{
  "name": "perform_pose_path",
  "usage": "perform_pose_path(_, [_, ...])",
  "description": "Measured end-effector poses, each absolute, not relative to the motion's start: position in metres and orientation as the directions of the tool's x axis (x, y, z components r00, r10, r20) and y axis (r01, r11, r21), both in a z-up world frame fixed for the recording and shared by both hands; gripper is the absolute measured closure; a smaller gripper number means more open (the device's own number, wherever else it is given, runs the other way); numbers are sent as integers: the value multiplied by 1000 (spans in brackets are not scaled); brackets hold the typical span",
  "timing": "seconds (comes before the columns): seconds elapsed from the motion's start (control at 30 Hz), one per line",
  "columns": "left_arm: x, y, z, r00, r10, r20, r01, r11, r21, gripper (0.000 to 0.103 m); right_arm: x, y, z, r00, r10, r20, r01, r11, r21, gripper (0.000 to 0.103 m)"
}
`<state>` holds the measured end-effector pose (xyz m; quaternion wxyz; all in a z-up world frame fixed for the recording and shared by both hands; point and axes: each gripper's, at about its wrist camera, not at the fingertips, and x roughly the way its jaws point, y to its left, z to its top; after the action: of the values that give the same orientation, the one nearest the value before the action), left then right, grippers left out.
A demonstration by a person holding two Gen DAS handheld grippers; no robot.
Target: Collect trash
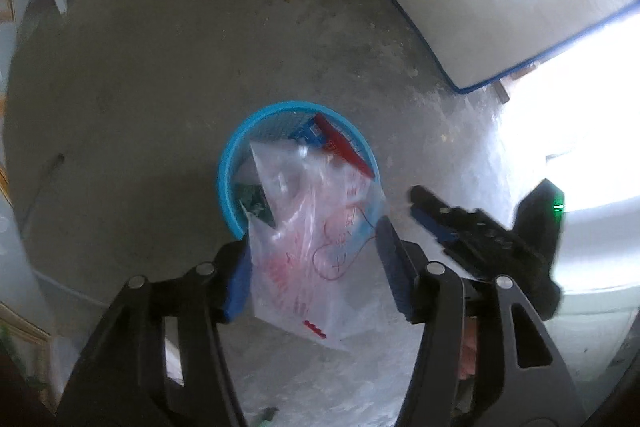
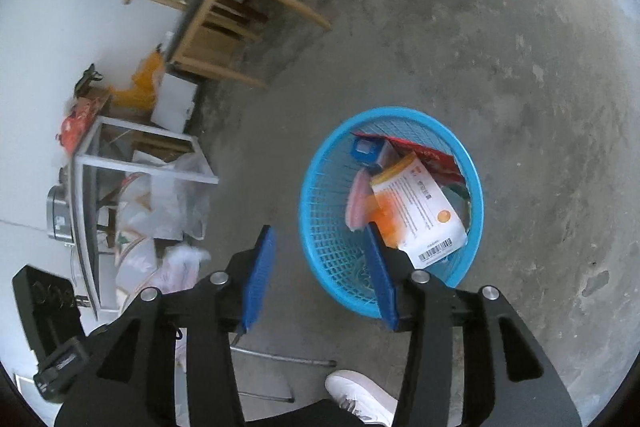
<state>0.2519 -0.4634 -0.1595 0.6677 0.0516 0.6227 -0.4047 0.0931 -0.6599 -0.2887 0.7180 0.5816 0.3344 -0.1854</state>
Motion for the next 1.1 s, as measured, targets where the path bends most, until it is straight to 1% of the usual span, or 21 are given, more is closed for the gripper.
perform_pose_path(0.03, [251,-461,-160,-113,-484,-868,602,661,-448,41,94,-659,-293,707,129,-695,655,250,713,57])
perform_pose_path(0.1, [248,-458,-156,-116,-497,-860,622,639,-453,39,92,-654,-298,704,136,-697,656,248,712,57])
perform_pose_path(0.17, [245,-454,-149,-111,-512,-852,642,618,-454,35,88,-647,-299,705,142,-695,652,257,713,56])
perform_pose_path(0.43, [240,-453,-129,-123,-573,-810,653,568,-501,34,66,-634,-278,728,120,-675,628,278,727,56])
perform_pose_path(0.57, [233,-446,-114,-120,-602,-789,663,543,-515,34,57,-624,-260,742,106,-662,603,324,729,56])
perform_pose_path(0.73, [223,-419,-82,-104,-649,-753,698,493,-520,32,48,-600,-243,740,113,-663,572,413,709,56])
perform_pose_path(0.8, [218,-396,-65,-87,-678,-730,708,474,-524,32,47,-580,-243,734,142,-664,547,457,702,55])
perform_pose_path(0.9, [209,-350,-38,-23,-715,-699,726,468,-504,27,52,-545,-261,695,209,-688,521,513,682,50])
perform_pose_path(0.97, [202,-318,-25,33,-719,-695,741,484,-466,22,59,-520,-288,637,264,-724,521,545,657,48])
perform_pose_path(1.03, [198,-283,-14,89,-714,-694,745,511,-430,19,74,-491,-330,532,298,-793,546,595,590,48])
perform_pose_path(1.1, [195,-238,-8,146,-701,-698,737,548,-396,18,87,-473,-368,453,309,-836,560,631,537,48])
